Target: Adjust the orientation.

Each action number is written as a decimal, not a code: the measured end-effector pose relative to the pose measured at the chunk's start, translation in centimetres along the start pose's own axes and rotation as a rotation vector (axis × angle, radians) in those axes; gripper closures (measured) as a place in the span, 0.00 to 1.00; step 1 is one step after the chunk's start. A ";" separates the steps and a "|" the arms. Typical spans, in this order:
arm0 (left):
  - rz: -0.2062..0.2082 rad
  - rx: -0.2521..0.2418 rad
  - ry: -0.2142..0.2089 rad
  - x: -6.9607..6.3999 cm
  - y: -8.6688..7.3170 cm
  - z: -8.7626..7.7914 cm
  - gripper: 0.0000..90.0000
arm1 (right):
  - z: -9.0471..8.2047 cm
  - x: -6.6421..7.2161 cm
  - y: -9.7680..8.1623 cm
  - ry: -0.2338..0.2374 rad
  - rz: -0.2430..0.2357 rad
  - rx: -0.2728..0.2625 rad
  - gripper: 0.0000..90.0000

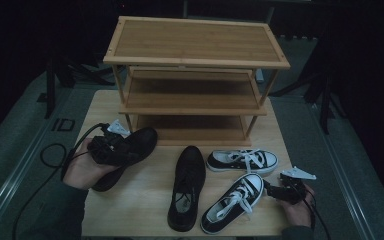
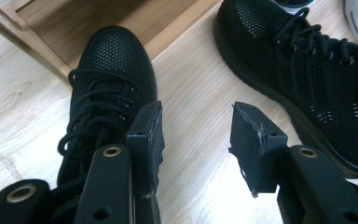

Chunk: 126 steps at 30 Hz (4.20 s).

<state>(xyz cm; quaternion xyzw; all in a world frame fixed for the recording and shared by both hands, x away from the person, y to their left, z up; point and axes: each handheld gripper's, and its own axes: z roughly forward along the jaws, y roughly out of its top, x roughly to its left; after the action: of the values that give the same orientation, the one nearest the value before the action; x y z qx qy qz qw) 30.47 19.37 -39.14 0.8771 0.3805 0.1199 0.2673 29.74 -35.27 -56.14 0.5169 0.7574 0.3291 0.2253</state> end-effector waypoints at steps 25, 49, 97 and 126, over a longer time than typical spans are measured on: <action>0.037 -0.008 -0.080 -1.9 0.9 0.2 0.60 | 0.0 0.0 0.0 0.000 0.000 0.000 0.22; 0.091 0.021 -0.097 -3.6 1.3 1.2 0.60 | 0.0 0.0 0.0 0.000 0.001 0.000 0.22; 0.180 0.077 -0.149 -6.8 2.9 3.7 0.62 | 0.0 0.0 0.0 0.000 0.001 0.000 0.22; 0.217 0.093 -0.183 -8.6 3.9 4.9 0.62 | 0.0 0.0 0.0 0.000 0.001 0.000 0.22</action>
<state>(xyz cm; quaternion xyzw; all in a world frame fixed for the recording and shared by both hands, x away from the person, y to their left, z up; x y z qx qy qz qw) 29.01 9.06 -41.05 0.9318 0.2626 0.0498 0.2456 29.73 -35.26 -56.15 0.5174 0.7570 0.3294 0.2251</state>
